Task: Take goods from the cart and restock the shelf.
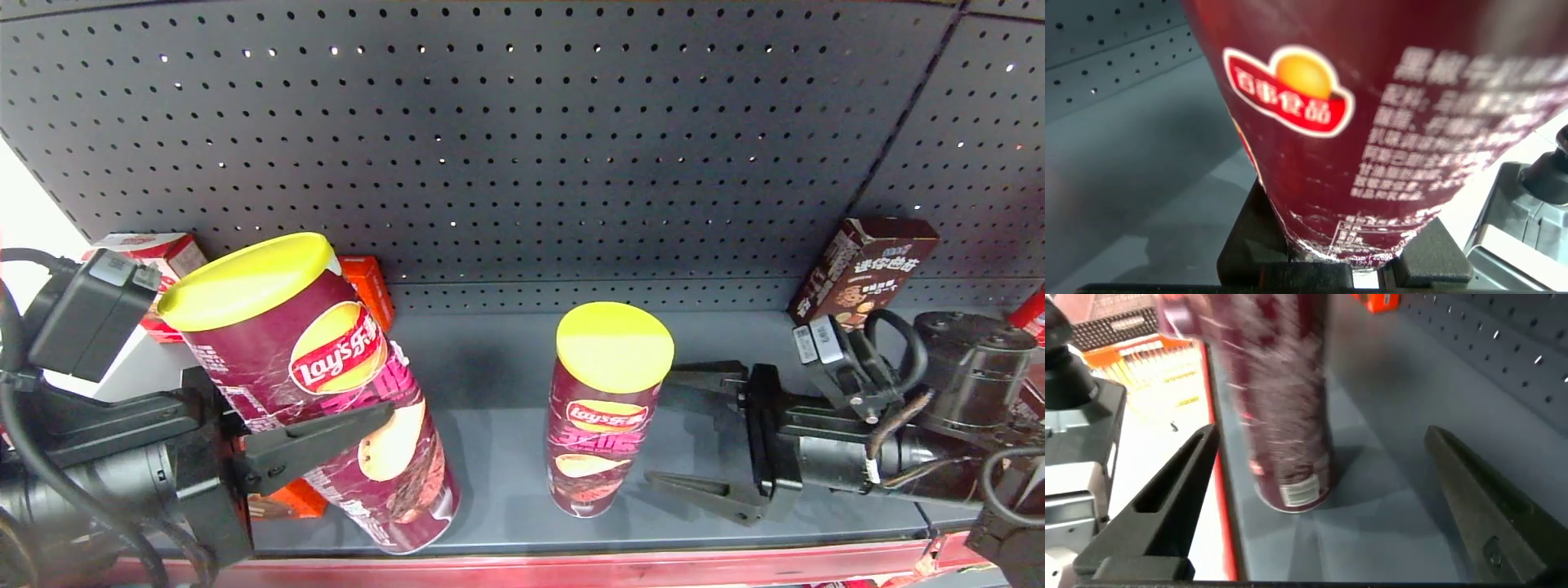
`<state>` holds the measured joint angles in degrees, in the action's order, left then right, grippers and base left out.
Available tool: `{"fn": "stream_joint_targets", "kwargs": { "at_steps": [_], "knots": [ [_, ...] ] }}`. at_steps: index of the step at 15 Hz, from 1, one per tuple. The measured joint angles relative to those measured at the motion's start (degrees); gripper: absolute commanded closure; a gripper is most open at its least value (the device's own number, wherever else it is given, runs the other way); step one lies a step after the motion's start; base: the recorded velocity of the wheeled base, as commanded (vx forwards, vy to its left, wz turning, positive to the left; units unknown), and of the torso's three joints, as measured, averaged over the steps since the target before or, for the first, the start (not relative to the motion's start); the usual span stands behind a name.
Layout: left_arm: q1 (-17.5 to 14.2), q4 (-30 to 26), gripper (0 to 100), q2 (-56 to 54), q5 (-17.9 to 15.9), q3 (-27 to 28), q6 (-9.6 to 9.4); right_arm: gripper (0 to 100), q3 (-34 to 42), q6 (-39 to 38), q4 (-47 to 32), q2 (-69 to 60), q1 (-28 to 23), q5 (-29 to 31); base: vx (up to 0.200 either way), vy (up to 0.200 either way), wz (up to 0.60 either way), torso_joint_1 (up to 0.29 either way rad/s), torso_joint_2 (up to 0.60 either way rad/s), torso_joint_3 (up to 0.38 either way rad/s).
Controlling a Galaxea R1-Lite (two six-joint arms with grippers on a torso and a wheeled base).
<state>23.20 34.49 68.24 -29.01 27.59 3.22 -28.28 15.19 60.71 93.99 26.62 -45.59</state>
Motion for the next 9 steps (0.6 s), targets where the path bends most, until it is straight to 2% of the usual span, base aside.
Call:
{"fn": "stream_joint_targets", "kwargs": {
  "at_steps": [3,6,9],
  "knots": [
    [0.0,0.0,100,-0.5,0.0,-0.2,0.00,0,1.2,-0.7,-4.3,-9.6,-1.3,5.9,0.000,0.000,0.00,0.000,0.00,0.000],
    [0.0,0.1,100,-0.6,0.0,0.4,-0.02,0,0.8,-1.6,-14.3,-23.3,-1.5,19.6,0.000,0.000,0.00,0.000,0.00,0.000],
    [0.2,1.3,100,-0.6,-0.1,0.8,-0.02,0,4.2,-3.4,-26.5,-38.3,-1.5,32.4,0.000,0.000,0.00,0.000,0.00,0.000]
  ]
}}
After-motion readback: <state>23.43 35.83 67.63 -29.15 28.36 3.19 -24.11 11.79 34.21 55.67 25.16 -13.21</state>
